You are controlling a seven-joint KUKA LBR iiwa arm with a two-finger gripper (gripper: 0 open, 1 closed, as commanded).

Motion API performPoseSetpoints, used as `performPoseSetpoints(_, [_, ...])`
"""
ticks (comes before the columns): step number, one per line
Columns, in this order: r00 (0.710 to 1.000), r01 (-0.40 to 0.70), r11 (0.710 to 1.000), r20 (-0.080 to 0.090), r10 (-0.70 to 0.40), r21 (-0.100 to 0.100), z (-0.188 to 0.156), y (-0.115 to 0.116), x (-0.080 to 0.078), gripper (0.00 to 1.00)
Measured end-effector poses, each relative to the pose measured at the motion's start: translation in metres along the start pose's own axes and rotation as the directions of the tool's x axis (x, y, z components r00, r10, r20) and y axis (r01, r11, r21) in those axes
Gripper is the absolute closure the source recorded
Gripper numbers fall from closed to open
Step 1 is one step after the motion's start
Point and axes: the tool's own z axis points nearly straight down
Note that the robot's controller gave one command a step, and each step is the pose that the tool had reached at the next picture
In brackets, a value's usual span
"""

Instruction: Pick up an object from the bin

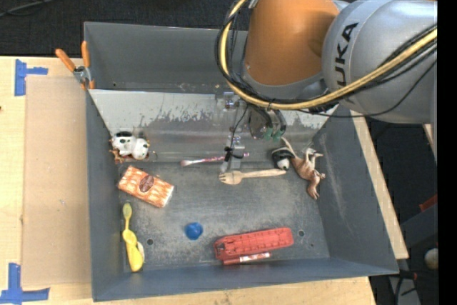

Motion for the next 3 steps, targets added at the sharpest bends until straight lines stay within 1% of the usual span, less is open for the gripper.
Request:
performPoseSetpoints(1, [1.000, -0.003, 1.000, 0.008, 0.003, -0.001, -0.005, -0.001, -0.001, 0.00])
performPoseSetpoints(2, [0.999, 0.041, 0.999, 0.008, -0.041, -0.001, 0.080, -0.029, 0.010, 0.00])
performPoseSetpoints(3, [1.000, 0.024, 1.000, 0.008, -0.024, -0.003, 0.088, -0.052, 0.031, 0.00])
